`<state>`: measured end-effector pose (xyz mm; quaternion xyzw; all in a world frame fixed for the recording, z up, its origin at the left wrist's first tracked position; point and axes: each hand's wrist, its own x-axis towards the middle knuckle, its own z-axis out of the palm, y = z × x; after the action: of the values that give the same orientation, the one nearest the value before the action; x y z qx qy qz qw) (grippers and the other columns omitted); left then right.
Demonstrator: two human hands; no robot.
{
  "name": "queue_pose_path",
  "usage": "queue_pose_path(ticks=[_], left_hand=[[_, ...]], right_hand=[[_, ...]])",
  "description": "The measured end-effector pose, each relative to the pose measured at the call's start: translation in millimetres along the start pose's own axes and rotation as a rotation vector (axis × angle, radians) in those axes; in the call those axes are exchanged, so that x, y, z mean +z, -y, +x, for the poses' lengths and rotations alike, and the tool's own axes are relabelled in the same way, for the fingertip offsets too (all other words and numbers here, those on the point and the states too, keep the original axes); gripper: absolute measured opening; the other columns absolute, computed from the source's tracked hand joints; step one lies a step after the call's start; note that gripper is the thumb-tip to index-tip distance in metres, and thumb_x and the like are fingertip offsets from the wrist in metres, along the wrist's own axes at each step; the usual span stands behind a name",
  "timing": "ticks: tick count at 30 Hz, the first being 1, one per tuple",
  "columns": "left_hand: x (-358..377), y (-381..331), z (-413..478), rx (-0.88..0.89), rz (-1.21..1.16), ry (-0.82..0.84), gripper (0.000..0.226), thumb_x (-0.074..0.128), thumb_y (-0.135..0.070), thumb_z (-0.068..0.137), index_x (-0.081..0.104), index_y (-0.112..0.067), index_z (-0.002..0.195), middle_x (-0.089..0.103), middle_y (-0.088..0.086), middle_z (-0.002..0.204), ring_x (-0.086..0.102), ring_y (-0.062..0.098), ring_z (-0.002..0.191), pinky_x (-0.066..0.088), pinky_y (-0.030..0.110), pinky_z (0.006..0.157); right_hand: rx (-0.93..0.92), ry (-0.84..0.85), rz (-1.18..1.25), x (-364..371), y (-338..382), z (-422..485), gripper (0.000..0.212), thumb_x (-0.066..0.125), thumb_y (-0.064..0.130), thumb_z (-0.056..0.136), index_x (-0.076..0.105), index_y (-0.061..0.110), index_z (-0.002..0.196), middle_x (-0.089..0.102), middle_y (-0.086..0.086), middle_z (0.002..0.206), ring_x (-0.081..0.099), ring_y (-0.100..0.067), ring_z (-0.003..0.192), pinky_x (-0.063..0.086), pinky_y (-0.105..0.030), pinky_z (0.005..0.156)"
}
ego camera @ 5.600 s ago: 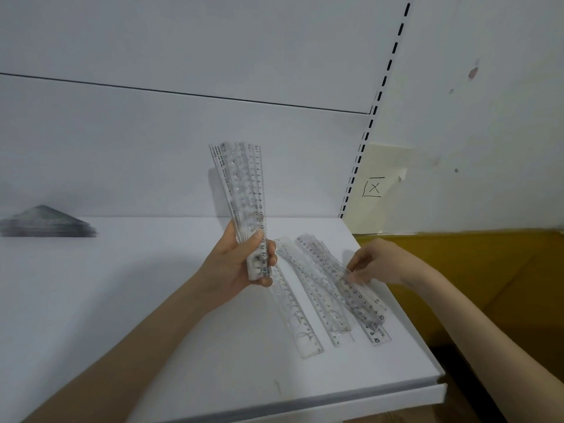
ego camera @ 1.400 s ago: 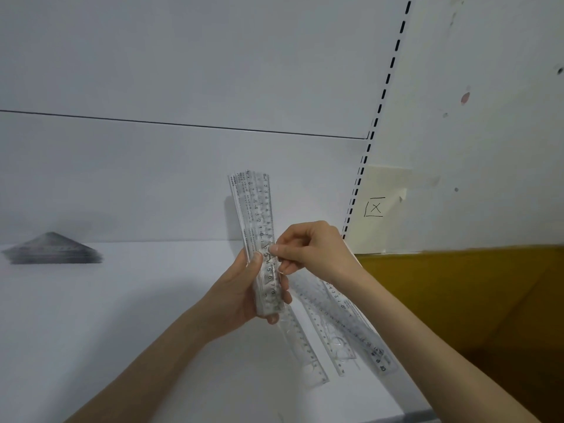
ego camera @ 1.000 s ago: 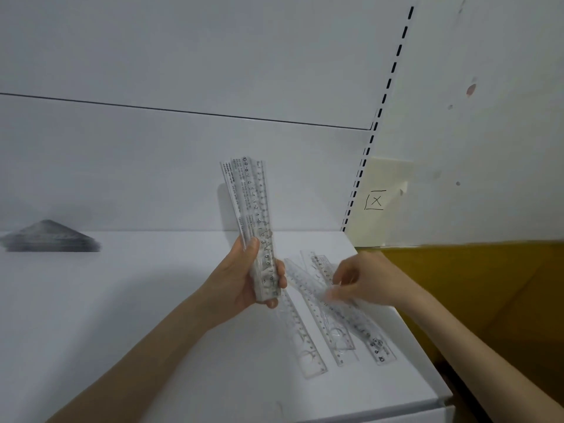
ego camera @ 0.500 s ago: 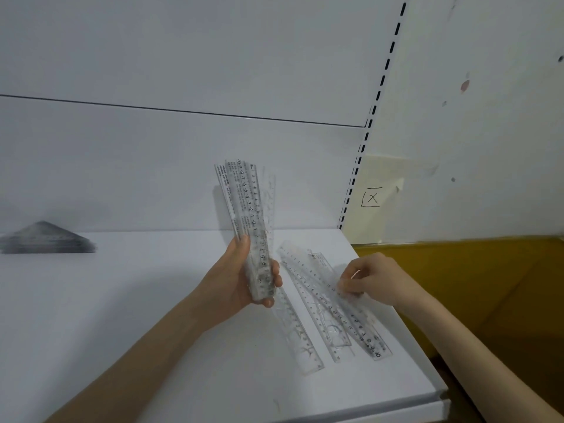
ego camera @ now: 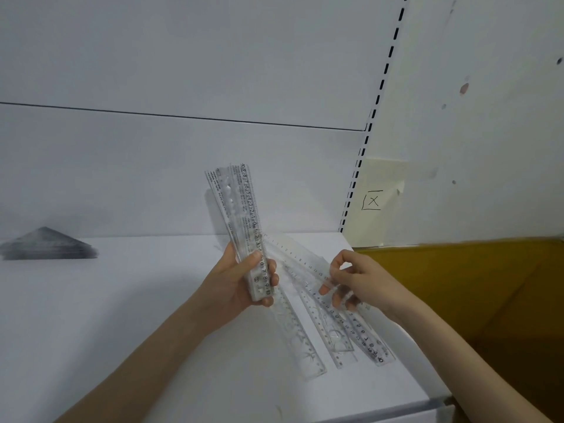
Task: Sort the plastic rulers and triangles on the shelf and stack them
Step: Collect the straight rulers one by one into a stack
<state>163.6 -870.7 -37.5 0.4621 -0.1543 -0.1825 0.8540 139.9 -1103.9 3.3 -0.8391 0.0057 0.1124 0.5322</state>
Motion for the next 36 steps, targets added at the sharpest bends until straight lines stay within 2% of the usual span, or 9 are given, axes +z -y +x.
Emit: queue_pose_path(ticks=[4, 9, 12, 15, 18, 22, 28, 33, 36], left_hand=[[-0.3, -0.1, 0.7, -0.009, -0.011, -0.007, 0.024, 0.051, -0.018, 0.091, 0.046, -0.030, 0.112, 0.057, 0.012, 0.085, 0.059, 0.026, 0.069, 0.045, 0.032, 0.050], [2.4, 1.0, 1.8, -0.016, 0.002, -0.013, 0.028, 0.050, -0.020, 0.088, 0.046, -0.031, 0.113, 0.057, 0.012, 0.082, 0.058, 0.026, 0.069, 0.045, 0.032, 0.050], [2.7, 1.7, 1.6, -0.014, 0.010, -0.009, 0.028, 0.054, -0.022, 0.090, 0.046, -0.031, 0.115, 0.057, 0.013, 0.084, 0.059, 0.027, 0.071, 0.046, 0.034, 0.051], [2.4, 2.0, 0.5, -0.013, 0.013, 0.021, 0.032, 0.057, -0.023, 0.086, 0.047, -0.032, 0.115, 0.057, 0.014, 0.087, 0.059, 0.027, 0.073, 0.046, 0.035, 0.052], [4.0, 1.8, -1.0, -0.004, 0.027, 0.035, 0.036, 0.055, -0.023, 0.086, 0.045, -0.031, 0.120, 0.057, 0.014, 0.087, 0.059, 0.027, 0.074, 0.046, 0.035, 0.053], [4.7, 0.5, -3.1, 0.015, 0.043, 0.063, 0.039, 0.055, -0.024, 0.086, 0.046, -0.032, 0.123, 0.058, 0.014, 0.089, 0.058, 0.028, 0.077, 0.047, 0.036, 0.056], [7.6, -1.5, -2.9, 0.050, 0.092, 0.056, 0.045, 0.053, -0.028, 0.088, 0.042, -0.035, 0.131, 0.061, 0.012, 0.110, 0.061, 0.028, 0.077, 0.048, 0.036, 0.057], [9.6, -5.4, -4.2, 0.058, 0.110, 0.067, 0.047, 0.051, -0.028, 0.088, 0.041, -0.040, 0.132, 0.063, 0.009, 0.110, 0.063, 0.024, 0.075, 0.049, 0.036, 0.057], [9.1, -5.7, -4.3, 0.053, 0.117, 0.069, 0.047, 0.049, -0.028, 0.089, 0.038, -0.034, 0.135, 0.060, 0.014, 0.108, 0.062, 0.026, 0.079, 0.049, 0.036, 0.058]], right_hand=[[0.002, -0.016, 0.051, -0.5, 2.3, -1.2, 0.021, 0.045, 0.019, 0.101, 0.055, 0.000, 0.100, 0.074, -0.012, 0.084, 0.063, -0.019, 0.060, 0.046, -0.026, 0.049], [0.041, 0.048, 0.264, 1.2, 6.6, -3.2, 0.037, 0.035, 0.030, 0.103, 0.066, 0.009, 0.110, 0.073, -0.013, 0.093, 0.064, -0.018, 0.071, 0.051, -0.026, 0.061], [0.003, 0.089, 0.396, 5.1, 8.8, -2.7, 0.025, 0.052, 0.019, 0.096, 0.066, 0.007, 0.113, 0.070, -0.011, 0.094, 0.061, -0.013, 0.074, 0.050, -0.025, 0.071], [-0.028, 0.071, 0.572, 15.9, 14.9, -2.4, 0.025, 0.060, -0.004, 0.086, 0.067, 0.002, 0.110, 0.070, -0.007, 0.080, 0.066, -0.013, 0.071, 0.055, -0.022, 0.069], [-0.050, 0.040, 0.607, 26.3, 24.8, -1.1, 0.016, 0.061, -0.002, 0.087, 0.071, 0.000, 0.099, 0.068, -0.010, 0.078, 0.064, -0.017, 0.067, 0.056, -0.025, 0.067], [-0.069, -0.003, 0.530, 35.9, 36.8, 5.5, 0.015, 0.063, 0.013, 0.089, 0.077, 0.008, 0.090, 0.071, -0.006, 0.085, 0.061, -0.014, 0.077, 0.048, -0.029, 0.079], [-0.137, -0.037, 0.503, 53.4, 46.3, 9.6, 0.012, 0.071, 0.007, 0.081, 0.076, 0.006, 0.092, 0.064, -0.007, 0.076, 0.047, -0.010, 0.059, 0.037, -0.019, 0.051], [-0.249, -0.105, 0.294, 54.1, 53.4, 14.2, 0.016, 0.080, 0.007, 0.073, 0.074, 0.004, 0.087, 0.064, -0.010, 0.066, 0.052, -0.013, 0.053, 0.043, -0.021, 0.049], [-0.324, -0.115, 0.189, 55.0, 57.0, 14.5, 0.019, 0.082, 0.008, 0.071, 0.071, 0.002, 0.086, 0.064, -0.010, 0.063, 0.055, -0.014, 0.051, 0.047, -0.021, 0.049]])
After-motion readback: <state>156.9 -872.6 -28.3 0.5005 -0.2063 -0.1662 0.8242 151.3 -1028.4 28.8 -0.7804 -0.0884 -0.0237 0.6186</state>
